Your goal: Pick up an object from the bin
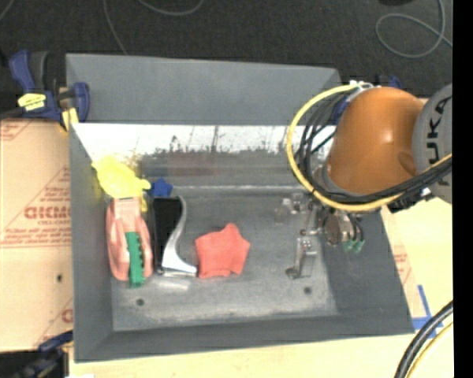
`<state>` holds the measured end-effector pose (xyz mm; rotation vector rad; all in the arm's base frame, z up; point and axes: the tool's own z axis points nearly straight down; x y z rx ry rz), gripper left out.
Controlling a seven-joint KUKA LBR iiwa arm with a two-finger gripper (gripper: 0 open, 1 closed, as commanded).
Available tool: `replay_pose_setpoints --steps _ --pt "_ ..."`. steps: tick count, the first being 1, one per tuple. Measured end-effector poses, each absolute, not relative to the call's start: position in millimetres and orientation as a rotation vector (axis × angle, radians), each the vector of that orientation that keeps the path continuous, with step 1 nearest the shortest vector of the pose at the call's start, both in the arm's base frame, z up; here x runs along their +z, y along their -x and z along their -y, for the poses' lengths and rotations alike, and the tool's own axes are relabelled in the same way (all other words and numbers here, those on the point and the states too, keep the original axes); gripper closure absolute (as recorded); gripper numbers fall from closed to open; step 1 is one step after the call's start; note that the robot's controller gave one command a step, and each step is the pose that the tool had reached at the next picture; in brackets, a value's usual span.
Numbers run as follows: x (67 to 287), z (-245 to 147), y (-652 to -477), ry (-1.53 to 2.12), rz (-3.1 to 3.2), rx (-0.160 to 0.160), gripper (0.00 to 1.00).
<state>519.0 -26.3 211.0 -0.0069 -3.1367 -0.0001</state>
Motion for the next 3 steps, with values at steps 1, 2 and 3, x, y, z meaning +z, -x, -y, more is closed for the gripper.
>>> replay_pose_setpoints --steps 1,2,3 --pt "215.4 26.4 -520.5 0.006 3.145 0.001 0.00" --pt "184.9 8.0 -533.1 -0.083 3.148 0.004 0.00" --pt "132.3 -5.5 -552.0 -0.341 3.131 0.003 0.00"
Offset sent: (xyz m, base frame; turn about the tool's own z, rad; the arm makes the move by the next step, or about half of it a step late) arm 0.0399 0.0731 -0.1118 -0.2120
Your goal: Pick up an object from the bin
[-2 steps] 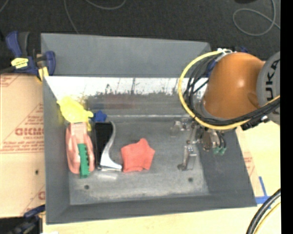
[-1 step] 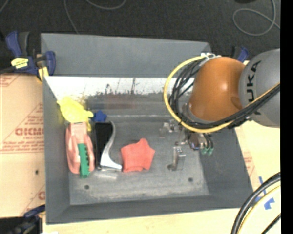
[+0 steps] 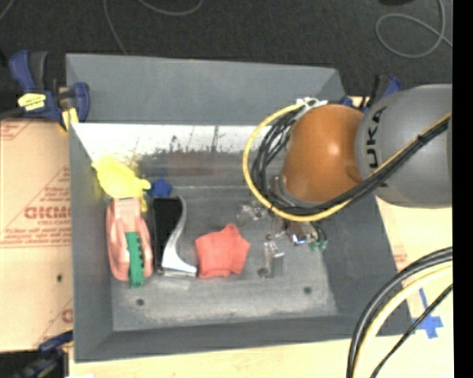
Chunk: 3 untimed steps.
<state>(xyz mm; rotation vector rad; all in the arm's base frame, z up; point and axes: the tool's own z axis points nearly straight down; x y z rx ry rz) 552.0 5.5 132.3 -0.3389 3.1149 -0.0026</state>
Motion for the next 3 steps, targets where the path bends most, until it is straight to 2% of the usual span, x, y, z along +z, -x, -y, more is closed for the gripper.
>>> replay_pose_setpoints --steps 1,2,3 --pt "88.0 -22.2 -525.7 0.273 -3.119 -0.003 0.00" --pt "71.3 -41.5 -556.9 0.633 -3.064 -0.004 1.00" --pt "71.3 -41.5 -556.9 0.633 -3.064 -0.004 1.00"
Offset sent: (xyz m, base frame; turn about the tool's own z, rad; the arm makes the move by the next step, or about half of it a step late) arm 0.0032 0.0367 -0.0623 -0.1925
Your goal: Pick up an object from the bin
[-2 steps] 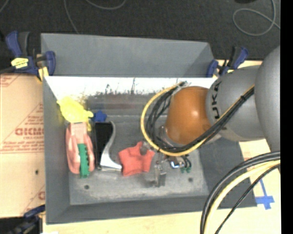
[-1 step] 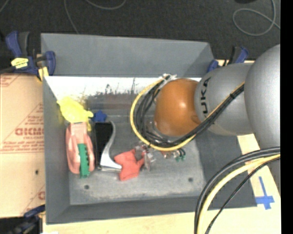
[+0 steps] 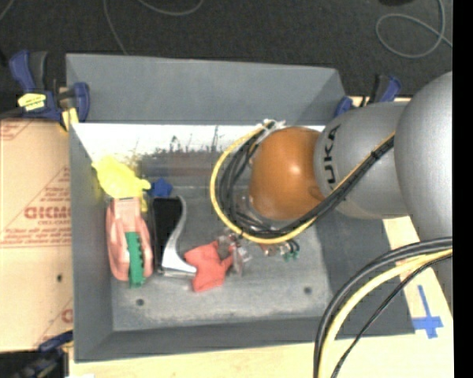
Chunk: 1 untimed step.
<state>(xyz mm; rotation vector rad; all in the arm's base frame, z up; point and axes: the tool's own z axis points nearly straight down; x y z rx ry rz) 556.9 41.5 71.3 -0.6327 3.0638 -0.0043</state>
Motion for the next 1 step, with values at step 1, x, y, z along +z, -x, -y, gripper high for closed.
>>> replay_pose_setpoints --steps 1 --pt "71.1 -40.5 -559.9 0.646 -3.059 -0.005 1.00"
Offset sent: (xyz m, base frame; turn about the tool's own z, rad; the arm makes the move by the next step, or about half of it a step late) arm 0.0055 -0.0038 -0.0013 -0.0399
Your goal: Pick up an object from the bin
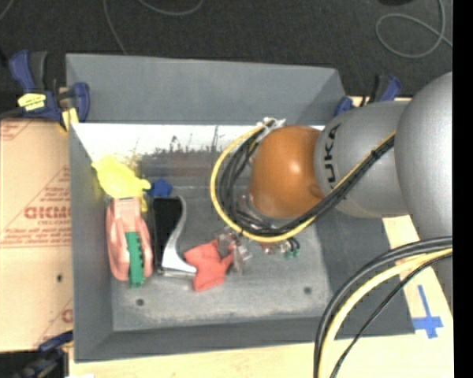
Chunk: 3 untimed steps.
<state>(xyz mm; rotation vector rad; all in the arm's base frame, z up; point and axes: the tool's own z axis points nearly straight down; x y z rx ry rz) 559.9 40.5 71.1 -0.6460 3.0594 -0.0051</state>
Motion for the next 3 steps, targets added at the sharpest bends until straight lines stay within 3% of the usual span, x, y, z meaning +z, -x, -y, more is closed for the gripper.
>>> replay_pose_setpoints --steps 2,3 --pt "71.3 -41.0 -571.2 0.698 -3.042 -0.007 1.00" --pt "228.5 -49.3 -566.7 0.725 -3.027 -0.008 1.00"
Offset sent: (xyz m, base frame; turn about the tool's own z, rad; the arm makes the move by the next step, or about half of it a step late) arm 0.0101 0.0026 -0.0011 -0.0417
